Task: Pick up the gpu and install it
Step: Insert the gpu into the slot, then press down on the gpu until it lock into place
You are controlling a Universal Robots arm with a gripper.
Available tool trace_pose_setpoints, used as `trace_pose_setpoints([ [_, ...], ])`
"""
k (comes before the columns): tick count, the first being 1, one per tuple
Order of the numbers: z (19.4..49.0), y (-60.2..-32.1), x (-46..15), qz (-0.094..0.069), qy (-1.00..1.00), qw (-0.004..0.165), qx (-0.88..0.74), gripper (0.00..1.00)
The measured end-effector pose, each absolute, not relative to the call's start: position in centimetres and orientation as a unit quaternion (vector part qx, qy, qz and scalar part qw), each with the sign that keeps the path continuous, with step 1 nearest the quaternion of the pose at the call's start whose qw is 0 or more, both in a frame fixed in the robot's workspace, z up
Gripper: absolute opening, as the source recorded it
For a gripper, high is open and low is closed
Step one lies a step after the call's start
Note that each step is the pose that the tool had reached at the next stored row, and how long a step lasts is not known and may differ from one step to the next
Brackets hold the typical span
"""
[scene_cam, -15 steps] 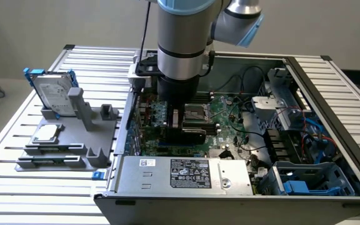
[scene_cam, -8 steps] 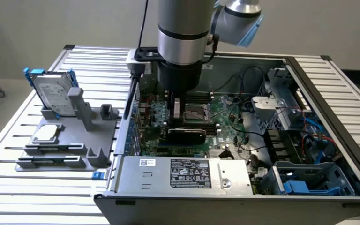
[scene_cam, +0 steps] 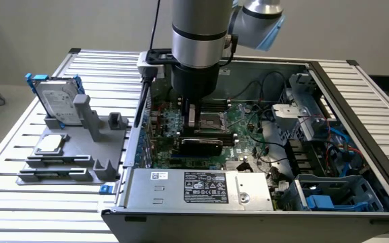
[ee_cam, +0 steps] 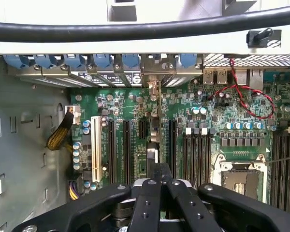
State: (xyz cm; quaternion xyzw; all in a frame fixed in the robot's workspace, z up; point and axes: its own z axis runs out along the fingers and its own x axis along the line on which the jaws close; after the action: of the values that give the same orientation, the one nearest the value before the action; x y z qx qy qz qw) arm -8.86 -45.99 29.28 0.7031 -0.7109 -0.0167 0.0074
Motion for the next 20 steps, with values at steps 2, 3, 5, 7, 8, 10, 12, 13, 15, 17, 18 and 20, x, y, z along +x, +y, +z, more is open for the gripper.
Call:
trace_pose_setpoints([
  [2, 29.3, -46.0, -8.9, -0.017, -0.711, 0.007, 0.703, 0.11],
  [3, 29.3, -46.0, -8.9, -0.017, -0.711, 0.007, 0.703, 0.11],
  [5, 29.3, -46.0, -8.9, -0.017, -0.711, 0.007, 0.703, 0.11],
  [7, 29.3, -46.0, -8.9, -0.017, -0.711, 0.007, 0.703, 0.11],
  [8, 29.3, -46.0, -8.9, -0.017, -0.711, 0.007, 0.703, 0.11],
  [10, 29.3, -46.0, -8.9, -0.017, -0.711, 0.007, 0.703, 0.11],
  [12, 29.3, -46.0, -8.9, -0.017, -0.711, 0.007, 0.703, 0.11],
  [13, 29.3, -46.0, -8.9, -0.017, -0.711, 0.007, 0.703, 0.11],
  [15, 29.2, -46.0, -8.9, -0.017, -0.711, 0.008, 0.703, 0.11],
  [17, 28.8, -46.0, -8.9, -0.017, -0.711, 0.007, 0.703, 0.11],
  [18, 28.6, -45.9, -8.9, -0.017, -0.711, 0.007, 0.703, 0.11],
  [20, 28.3, -45.8, -8.9, -0.017, -0.711, 0.007, 0.703, 0.11],
])
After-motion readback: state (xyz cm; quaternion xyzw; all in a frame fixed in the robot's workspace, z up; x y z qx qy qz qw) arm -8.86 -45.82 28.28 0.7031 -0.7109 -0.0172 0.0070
